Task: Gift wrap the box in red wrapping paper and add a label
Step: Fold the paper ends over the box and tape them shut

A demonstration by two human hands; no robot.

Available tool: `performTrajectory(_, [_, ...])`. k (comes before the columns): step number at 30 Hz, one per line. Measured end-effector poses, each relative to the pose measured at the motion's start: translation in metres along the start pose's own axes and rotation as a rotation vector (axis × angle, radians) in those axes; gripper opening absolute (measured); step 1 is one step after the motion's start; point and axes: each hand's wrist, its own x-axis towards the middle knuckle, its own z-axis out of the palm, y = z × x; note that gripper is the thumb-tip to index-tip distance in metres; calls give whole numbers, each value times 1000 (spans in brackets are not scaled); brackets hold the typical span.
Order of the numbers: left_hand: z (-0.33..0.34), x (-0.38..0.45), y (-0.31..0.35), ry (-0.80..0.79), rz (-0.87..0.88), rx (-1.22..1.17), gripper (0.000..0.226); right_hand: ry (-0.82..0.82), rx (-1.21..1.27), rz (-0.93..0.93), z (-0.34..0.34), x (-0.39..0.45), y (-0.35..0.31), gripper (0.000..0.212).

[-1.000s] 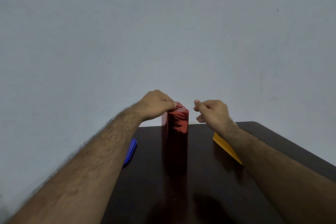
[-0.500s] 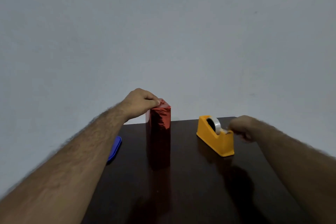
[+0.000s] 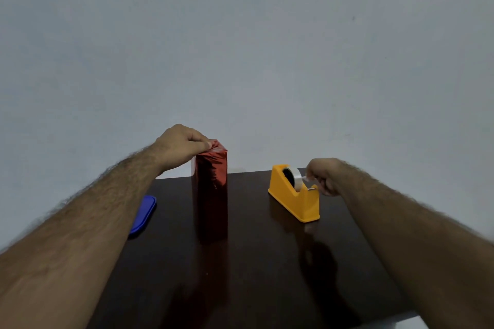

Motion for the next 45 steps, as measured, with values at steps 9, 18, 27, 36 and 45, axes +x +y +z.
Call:
performTrajectory(9, [0,1,-5,12,-4,21,11,17,42,31,-18,-19,28,18])
performTrajectory(18, [1,0,-8,22,-20,3,10,183,171,-271,10,-2,88,18])
performTrajectory(27, [1,-1,-9,38,-19,-15,9,303,304,-424,42,2,112,20])
performTrajectory(36, [3,-2,-8,44,-38,7,9,244,279,-409,46,-5,122,18])
performTrajectory(45, [2,-15,4,4,-70,56,42,32,644,-604,50,-62,67,7])
